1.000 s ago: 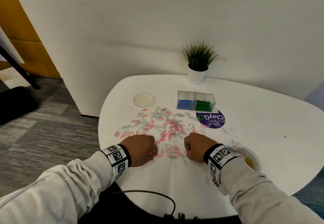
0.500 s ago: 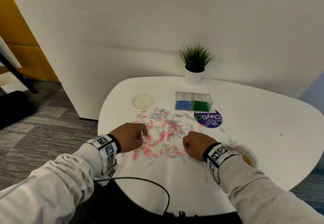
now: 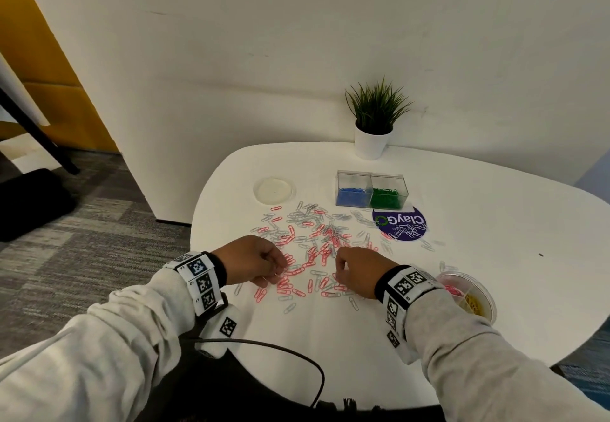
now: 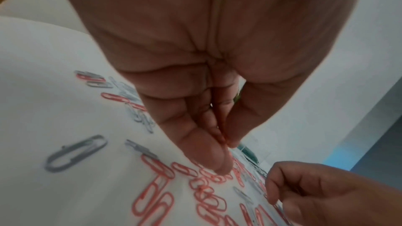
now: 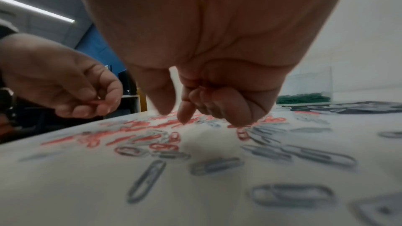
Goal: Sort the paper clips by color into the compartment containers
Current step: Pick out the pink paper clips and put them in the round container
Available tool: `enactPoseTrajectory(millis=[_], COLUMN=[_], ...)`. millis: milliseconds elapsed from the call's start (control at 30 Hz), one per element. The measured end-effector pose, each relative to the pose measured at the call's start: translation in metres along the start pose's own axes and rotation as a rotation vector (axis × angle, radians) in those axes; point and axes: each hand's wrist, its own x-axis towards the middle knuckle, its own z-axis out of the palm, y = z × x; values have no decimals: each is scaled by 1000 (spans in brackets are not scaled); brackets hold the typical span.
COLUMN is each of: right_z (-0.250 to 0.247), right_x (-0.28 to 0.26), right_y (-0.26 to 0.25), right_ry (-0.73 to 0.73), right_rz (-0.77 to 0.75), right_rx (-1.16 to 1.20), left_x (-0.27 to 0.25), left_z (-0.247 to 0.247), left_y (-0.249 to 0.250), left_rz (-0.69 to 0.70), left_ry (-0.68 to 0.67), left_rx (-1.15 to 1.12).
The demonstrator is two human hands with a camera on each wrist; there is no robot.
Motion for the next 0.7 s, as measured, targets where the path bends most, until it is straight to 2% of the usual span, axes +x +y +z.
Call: enactPoseTrajectory(millis=[133,300,367,500,700], right_z=[9,11,10,9,12], right_x=[2,4,4,2,7], right_y=[6,6,5,6,1], right_ry=[39,138,147,125,165], right_rz=[-12,-41,-38,-56,-99], right_rx=[-68,-103,-98,-92,-230], left_x=[2,6,9,13,12], left_z=[4,22,30,34,34], left_y=[1,8,4,-6,-11], left_rz=[-35,92,125,154,207], left_ry=[56,135,136,107,99], left_rx=[157,765,921,1001,1043])
